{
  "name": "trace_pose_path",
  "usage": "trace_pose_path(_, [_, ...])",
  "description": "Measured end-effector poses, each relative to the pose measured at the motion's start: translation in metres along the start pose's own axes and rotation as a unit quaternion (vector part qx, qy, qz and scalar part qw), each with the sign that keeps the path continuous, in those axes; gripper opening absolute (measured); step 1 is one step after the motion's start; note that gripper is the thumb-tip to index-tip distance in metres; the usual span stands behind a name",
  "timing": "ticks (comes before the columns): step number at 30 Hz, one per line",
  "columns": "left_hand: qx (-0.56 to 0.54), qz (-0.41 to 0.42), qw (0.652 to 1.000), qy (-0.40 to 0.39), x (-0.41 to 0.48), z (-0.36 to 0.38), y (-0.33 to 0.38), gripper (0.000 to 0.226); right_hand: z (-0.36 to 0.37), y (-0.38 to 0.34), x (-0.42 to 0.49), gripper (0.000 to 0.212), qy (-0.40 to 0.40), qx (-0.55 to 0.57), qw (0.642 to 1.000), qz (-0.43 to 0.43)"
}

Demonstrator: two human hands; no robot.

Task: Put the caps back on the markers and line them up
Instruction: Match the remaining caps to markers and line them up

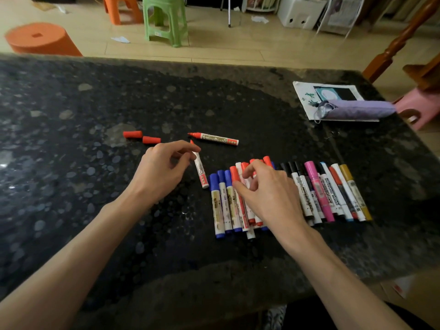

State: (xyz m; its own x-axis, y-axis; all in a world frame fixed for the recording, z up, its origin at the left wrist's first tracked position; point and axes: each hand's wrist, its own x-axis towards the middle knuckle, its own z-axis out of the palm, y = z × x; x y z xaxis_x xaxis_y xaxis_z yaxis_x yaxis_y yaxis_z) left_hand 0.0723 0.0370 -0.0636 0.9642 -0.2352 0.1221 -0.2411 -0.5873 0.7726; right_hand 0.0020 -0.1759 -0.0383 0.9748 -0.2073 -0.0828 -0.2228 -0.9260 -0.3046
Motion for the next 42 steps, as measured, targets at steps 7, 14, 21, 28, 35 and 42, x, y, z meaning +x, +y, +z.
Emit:
trace_pose_path(7, [0.07,-0.076,0.992,0.068,0.009,-0.021,-0.037,0.029,0.016,-0.027,0.015,0.04,-0.004,0.02,0.99,-0.141])
trace_pose_path(14, [0.263,-0.011,0.963,0.055,0.01,-0.044,-0.083,0.056,0.058,-0.072,0.028,0.049,-0.053,-0.061,0.958,-0.276])
trace_pose_path(21, [0.293,0.044,0.955,0.011,0.006,-0.041,-0.094,0.062,0.066,-0.083,0.024,0.019,0.047,-0.069,0.966,-0.244])
trace_pose_path(28, [0.208,0.024,0.976,0.065,0.009,-0.035,-0.082,0.018,0.053,-0.079,0.028,0.026,0.013,0.092,0.983,-0.158])
trace_pose_path(35, [-0.282,-0.226,0.932,0.001,0.011,-0.03,-0.058,0.012,0.037,-0.06,0.034,0.019,0.005,0.229,0.961,-0.155])
trace_pose_path(42, [-0.412,-0.253,0.871,-0.089,0.007,-0.033,-0.057,0.02,0.037,-0.045,0.037,0.025,0.054,0.157,0.968,-0.187])
